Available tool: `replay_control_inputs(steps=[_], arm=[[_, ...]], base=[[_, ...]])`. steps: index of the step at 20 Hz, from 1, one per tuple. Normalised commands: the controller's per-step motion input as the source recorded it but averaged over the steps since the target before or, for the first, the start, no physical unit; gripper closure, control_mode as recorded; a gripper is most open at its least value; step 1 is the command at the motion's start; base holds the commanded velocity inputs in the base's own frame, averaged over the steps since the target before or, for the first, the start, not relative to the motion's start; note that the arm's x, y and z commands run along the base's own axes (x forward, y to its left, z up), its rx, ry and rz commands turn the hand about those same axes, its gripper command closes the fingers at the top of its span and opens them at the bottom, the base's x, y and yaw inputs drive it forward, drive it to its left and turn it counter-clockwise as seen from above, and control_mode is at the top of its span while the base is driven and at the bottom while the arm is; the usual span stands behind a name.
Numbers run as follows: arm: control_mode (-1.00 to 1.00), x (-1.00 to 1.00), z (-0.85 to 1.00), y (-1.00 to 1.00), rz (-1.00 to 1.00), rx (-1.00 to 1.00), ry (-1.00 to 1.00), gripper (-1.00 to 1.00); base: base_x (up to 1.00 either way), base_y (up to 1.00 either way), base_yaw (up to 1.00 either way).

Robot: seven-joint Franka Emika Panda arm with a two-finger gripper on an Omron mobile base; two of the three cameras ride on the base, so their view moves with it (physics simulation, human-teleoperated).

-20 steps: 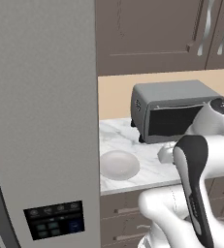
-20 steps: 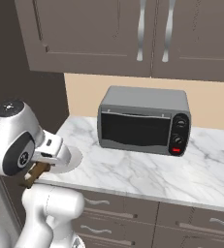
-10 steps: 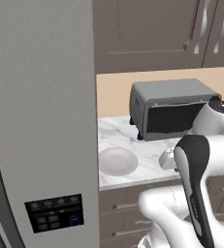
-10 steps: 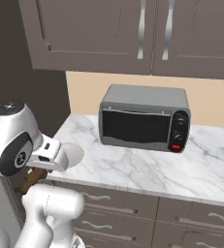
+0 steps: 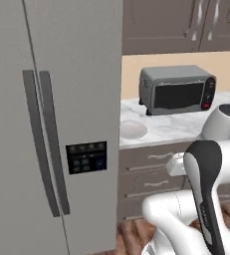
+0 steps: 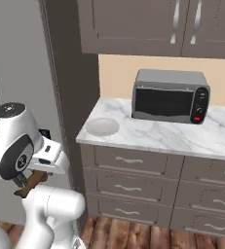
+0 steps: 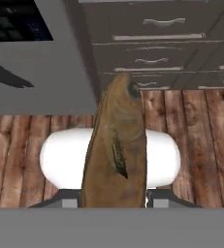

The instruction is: Place the fish on the top rack of the oven.

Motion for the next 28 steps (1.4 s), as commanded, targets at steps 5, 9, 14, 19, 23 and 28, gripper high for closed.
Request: replay_control_inputs(steps=[5, 9, 14, 19, 23, 28], arm=[[1.0, 0.0, 0.0, 0.0, 0.0, 0.0, 0.0, 1.0], [1.0, 0.0, 0.0, 0.0, 0.0, 0.0, 0.0, 1.0], [1.0, 0.0, 0.0, 0.0, 0.0, 0.0, 0.0, 1.0], [1.0, 0.0, 0.0, 0.0, 0.0, 0.0, 0.0, 1.0], [1.0, 0.0, 0.0, 0.0, 0.0, 0.0, 0.0, 1.0], [1.0, 0.0, 0.0, 0.0, 0.0, 0.0, 0.0, 1.0]], base=[[-0.39, 1.0, 0.06], [0.0, 1.0, 0.11], [0.02, 1.0, 0.08], [0.34, 0.95, 0.07], [0.72, 0.5, 0.1], [0.59, 0.38, 0.11]])
